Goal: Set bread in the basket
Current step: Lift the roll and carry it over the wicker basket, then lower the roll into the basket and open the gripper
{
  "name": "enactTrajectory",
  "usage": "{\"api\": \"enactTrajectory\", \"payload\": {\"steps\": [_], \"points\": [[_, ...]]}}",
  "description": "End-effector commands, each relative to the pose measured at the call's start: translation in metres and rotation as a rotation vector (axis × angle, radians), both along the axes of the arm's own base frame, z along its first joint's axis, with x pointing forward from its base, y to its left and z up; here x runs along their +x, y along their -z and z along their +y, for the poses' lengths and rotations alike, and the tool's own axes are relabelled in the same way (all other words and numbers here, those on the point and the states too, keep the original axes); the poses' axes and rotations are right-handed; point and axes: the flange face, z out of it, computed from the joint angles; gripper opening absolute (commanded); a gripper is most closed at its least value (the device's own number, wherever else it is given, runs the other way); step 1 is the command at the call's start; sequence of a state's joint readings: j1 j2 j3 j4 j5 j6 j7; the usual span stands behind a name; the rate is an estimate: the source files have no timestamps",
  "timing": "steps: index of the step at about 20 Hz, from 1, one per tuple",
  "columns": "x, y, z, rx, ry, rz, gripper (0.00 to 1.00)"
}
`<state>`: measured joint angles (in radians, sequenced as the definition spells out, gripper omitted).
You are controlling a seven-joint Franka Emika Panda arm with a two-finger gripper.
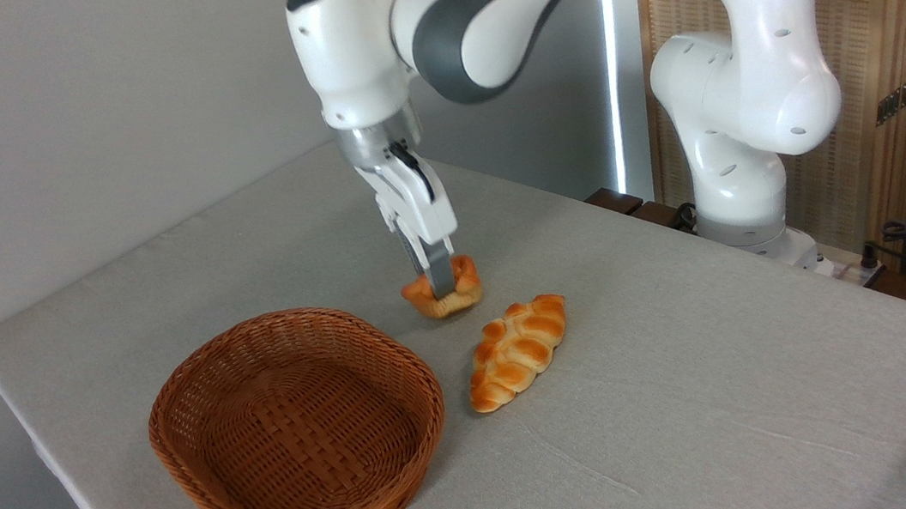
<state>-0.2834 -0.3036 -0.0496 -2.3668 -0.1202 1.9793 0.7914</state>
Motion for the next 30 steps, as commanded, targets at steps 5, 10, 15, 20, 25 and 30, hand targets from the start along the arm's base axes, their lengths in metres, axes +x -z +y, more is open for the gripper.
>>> {"api": "enactTrajectory", "payload": {"steps": [5, 10, 15, 20, 25, 30], "points": [[0.111, -0.116, 0.016, -0.133, -0.058, -0.244, 0.29], [0.151, -0.079, 0.007, -0.139, -0.064, -0.379, 0.34], [0.154, -0.051, 0.000, -0.106, 0.011, -0.372, 0.78], [0.159, -0.027, -0.018, -0.105, 0.035, -0.367, 1.00], [0.160, -0.028, -0.021, -0.110, 0.035, -0.381, 1.00], [0.160, -0.029, -0.021, -0.111, 0.035, -0.384, 1.00]]}}
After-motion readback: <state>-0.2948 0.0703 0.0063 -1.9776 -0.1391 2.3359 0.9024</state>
